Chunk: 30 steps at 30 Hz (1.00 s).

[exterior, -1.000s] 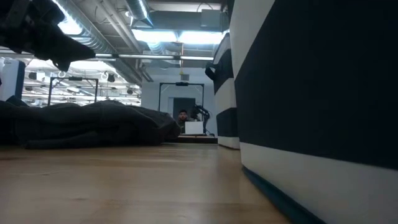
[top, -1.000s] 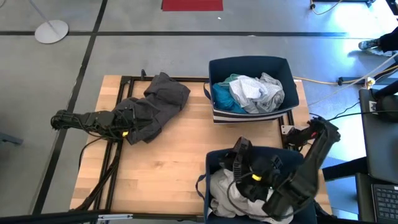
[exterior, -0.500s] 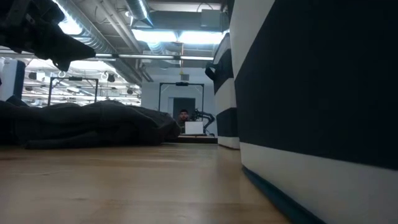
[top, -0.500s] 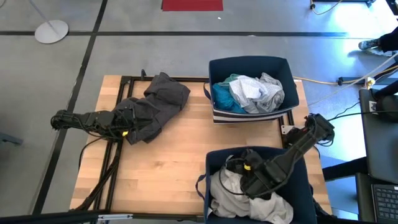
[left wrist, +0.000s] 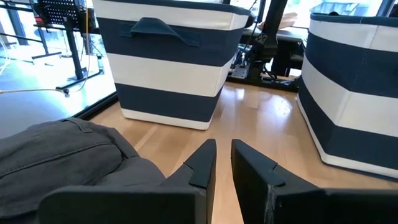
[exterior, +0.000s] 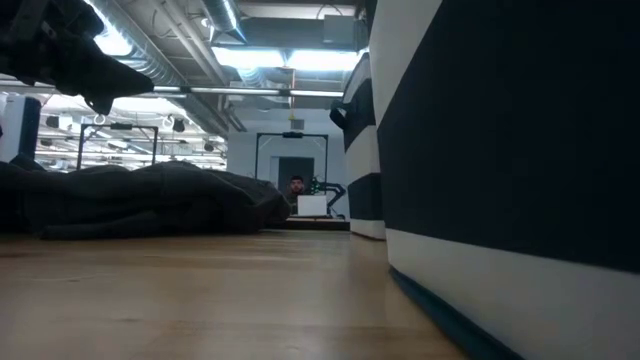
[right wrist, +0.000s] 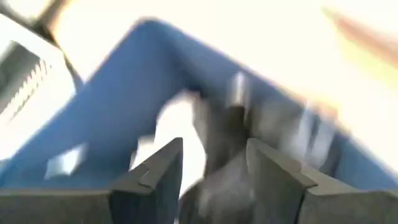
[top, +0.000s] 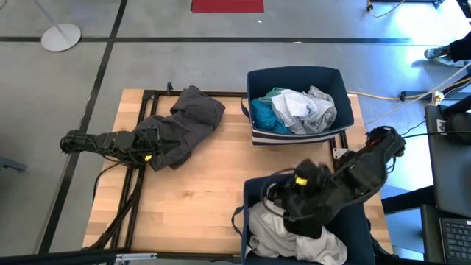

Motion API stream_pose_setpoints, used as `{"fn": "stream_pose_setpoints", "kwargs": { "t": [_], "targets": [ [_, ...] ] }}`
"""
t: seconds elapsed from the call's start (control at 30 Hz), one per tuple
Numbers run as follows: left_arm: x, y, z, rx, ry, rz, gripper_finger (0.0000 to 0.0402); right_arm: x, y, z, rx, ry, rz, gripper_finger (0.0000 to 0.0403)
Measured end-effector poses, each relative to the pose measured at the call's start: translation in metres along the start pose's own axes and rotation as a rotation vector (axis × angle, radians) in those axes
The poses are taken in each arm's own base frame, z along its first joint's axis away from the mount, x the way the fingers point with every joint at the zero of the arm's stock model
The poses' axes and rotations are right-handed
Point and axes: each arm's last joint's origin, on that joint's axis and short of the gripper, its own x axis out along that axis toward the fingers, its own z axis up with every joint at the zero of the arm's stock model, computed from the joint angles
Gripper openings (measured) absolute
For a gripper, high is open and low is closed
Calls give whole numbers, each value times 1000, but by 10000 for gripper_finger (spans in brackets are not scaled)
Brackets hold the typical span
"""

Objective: Sort clothes
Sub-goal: Put the black boxer into the bottom laundry bin, then put the black shorts into the top laundry bin

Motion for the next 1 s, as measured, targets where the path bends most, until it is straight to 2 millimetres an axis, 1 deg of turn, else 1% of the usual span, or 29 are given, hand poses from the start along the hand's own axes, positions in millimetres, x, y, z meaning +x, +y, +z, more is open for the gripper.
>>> {"fn": "stream_pose_setpoints", "kwargs": {
  "t": [0.07, 0.13, 0.2, 0.27, 0.37, 0.47, 0.63, 0.8, 0.9, 1.0],
  "targets": [
    [0, 0, 0, -1, -1, 0, 40, -5, 0, 8, -110, -231, -13, 177],
    [0, 0, 1, -5, -9, -2, 40, -6, 0, 13, -227, -434, -73, 177],
    [0, 0, 2, -9, -18, -2, 40, 0, -2, 18, -328, -572, -163, 177],
    [0, 0, 3, -15, -30, -4, 40, 11, -5, 23, -385, -636, -249, 177],
    [0, -1, 6, -49, -56, -8, 40, 28, -10, 34, -464, -656, -372, 177],
    [0, -2, 12, -74, -112, -16, 40, 31, -18, 49, -512, -663, -455, 177],
    [10, -7, 21, -24, -160, 3, 40, 27, -30, 72, -576, -672, -563, 177],
    [33, -10, 22, 70, -82, 140, 40, 13, -49, 94, -607, -665, -645, 177],
    [46, -9, 35, 77, -71, 205, 40, 7, -60, 106, -609, -654, -687, 177],
    [57, -8, 53, 127, -54, 253, 41, 2, -68, 115, -607, -645, -720, 177]
  ]
}}
